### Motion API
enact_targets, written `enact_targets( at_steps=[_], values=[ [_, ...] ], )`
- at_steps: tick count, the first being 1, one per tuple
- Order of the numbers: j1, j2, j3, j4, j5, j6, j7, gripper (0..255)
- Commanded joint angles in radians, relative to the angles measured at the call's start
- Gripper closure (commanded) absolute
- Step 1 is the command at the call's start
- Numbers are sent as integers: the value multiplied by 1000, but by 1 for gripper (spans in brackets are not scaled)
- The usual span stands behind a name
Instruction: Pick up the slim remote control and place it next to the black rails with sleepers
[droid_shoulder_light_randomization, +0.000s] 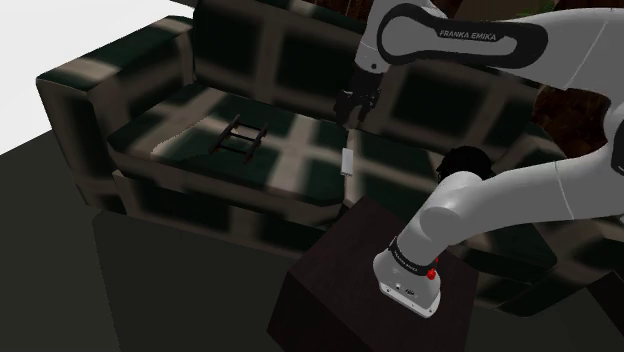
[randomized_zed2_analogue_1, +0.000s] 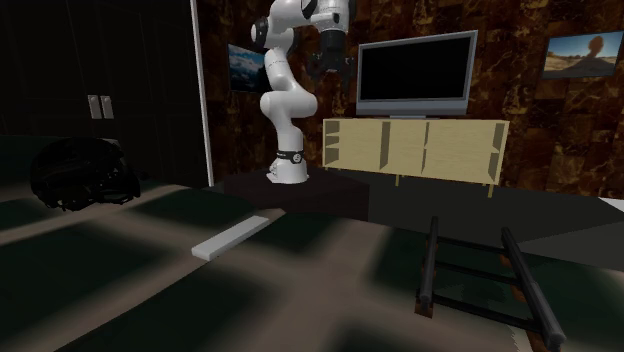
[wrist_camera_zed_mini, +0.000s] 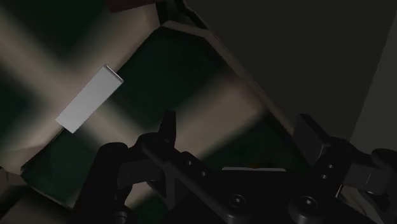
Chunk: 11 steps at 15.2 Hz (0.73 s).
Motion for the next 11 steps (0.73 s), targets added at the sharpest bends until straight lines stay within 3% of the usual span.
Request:
enact_targets(
  at_steps=[1, 11],
  values=[
    [-24, 44, -27, -11, -16, 57, -4, 0],
    [-120, 307, -138, -26, -53, 339, -1, 0]
  ],
)
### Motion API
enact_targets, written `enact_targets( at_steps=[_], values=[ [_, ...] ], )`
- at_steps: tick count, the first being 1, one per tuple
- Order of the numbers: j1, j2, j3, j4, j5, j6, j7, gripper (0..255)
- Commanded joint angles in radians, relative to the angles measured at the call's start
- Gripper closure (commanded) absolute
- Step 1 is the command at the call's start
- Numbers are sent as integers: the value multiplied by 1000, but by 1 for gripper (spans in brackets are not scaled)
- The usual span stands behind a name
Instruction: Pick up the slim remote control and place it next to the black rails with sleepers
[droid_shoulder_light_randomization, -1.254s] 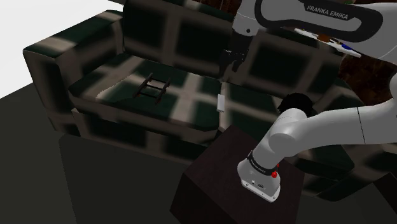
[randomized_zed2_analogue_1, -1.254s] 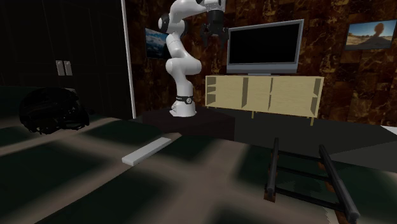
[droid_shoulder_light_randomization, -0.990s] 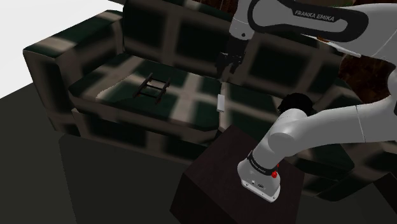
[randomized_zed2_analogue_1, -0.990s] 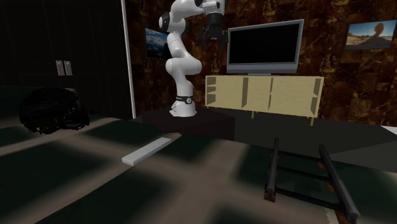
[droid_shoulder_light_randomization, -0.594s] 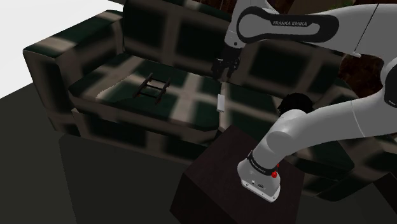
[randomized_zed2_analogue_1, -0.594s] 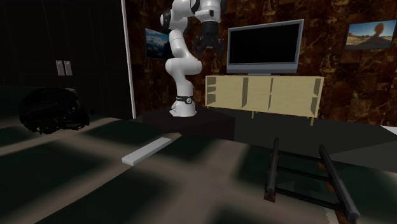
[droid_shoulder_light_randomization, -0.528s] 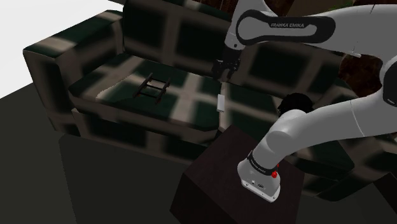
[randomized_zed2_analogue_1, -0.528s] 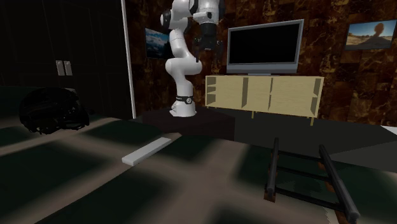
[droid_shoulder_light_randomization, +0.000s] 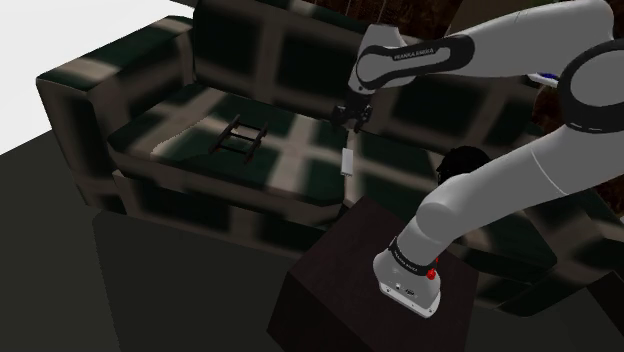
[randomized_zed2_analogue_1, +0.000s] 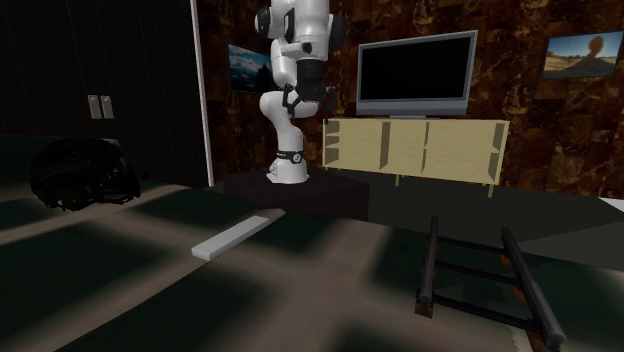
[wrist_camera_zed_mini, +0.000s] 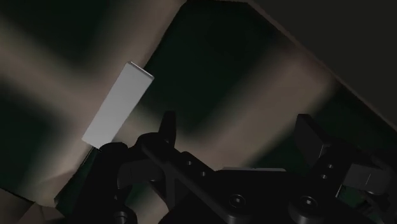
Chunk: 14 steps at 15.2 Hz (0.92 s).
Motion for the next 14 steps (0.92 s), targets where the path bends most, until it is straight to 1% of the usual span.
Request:
enact_targets(
  at_steps=[1, 5, 8, 14],
  values=[
    [-16, 69, -22, 11, -1, 59, 0, 0],
    [-46, 195, -68, 37, 8, 160, -8, 0],
    [-66, 294, -100, 67, 28, 228, -21, 0],
    [-111, 499, -150, 151, 108, 344, -69, 0]
  ],
)
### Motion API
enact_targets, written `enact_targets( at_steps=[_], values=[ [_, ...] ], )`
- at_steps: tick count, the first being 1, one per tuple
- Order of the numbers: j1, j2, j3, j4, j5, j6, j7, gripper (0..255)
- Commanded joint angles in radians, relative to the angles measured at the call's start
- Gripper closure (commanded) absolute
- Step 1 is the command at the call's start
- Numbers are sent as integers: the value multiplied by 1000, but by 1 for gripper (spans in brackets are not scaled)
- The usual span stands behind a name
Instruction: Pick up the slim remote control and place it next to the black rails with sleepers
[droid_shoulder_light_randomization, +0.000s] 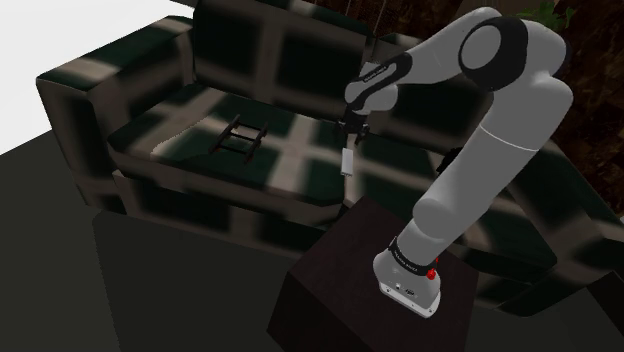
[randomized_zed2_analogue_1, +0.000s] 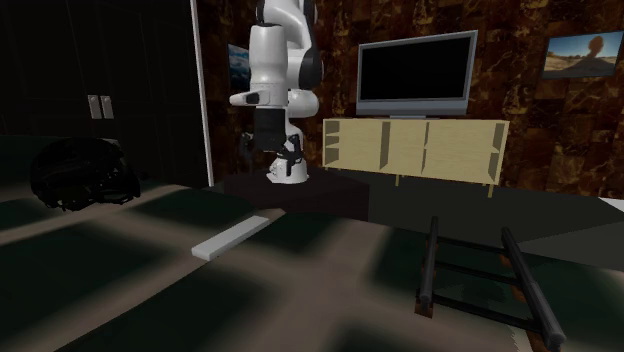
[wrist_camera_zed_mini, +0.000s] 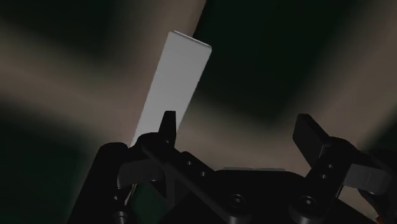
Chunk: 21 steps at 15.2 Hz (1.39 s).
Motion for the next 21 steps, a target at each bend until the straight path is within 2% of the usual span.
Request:
enact_targets(
  at_steps=[1, 10, 17, 21],
  values=[
    [-15, 72, -9, 28, 34, 40, -14, 0],
    [-139, 369, -6, 211, 196, 134, -98, 0],
    [-163, 452, 24, 225, 234, 202, -124, 0],
    [-165, 460, 27, 226, 237, 208, -126, 0]
  ],
)
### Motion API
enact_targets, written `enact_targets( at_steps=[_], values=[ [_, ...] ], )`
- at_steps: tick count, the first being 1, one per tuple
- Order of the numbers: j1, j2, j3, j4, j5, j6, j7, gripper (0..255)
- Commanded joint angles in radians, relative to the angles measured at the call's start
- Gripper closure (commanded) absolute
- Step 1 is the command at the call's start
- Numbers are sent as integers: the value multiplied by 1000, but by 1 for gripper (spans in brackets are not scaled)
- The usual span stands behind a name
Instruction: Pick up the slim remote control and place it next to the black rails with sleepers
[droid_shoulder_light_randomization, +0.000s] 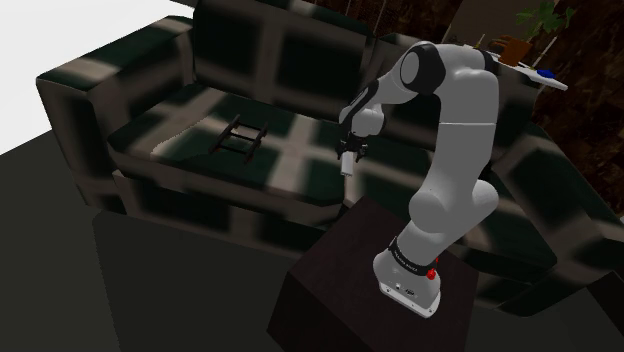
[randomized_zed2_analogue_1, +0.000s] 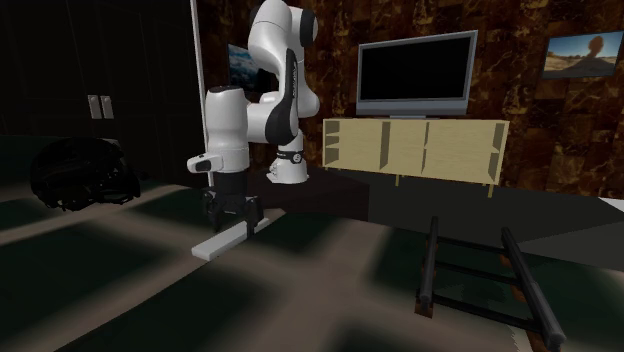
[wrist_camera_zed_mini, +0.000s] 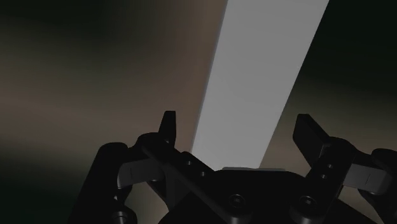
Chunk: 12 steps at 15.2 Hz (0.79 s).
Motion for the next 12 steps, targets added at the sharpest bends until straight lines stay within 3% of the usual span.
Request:
enact_targets(
  at_steps=[1, 4, 5, 12],
  values=[
    [0, 1, 0, 1, 1, 1, 0, 0],
    [0, 1, 0, 1, 0, 1, 0, 0],
    [0, 1, 0, 1, 0, 1, 0, 255],
    [0, 1, 1, 0, 1, 1, 0, 255]
  ],
)
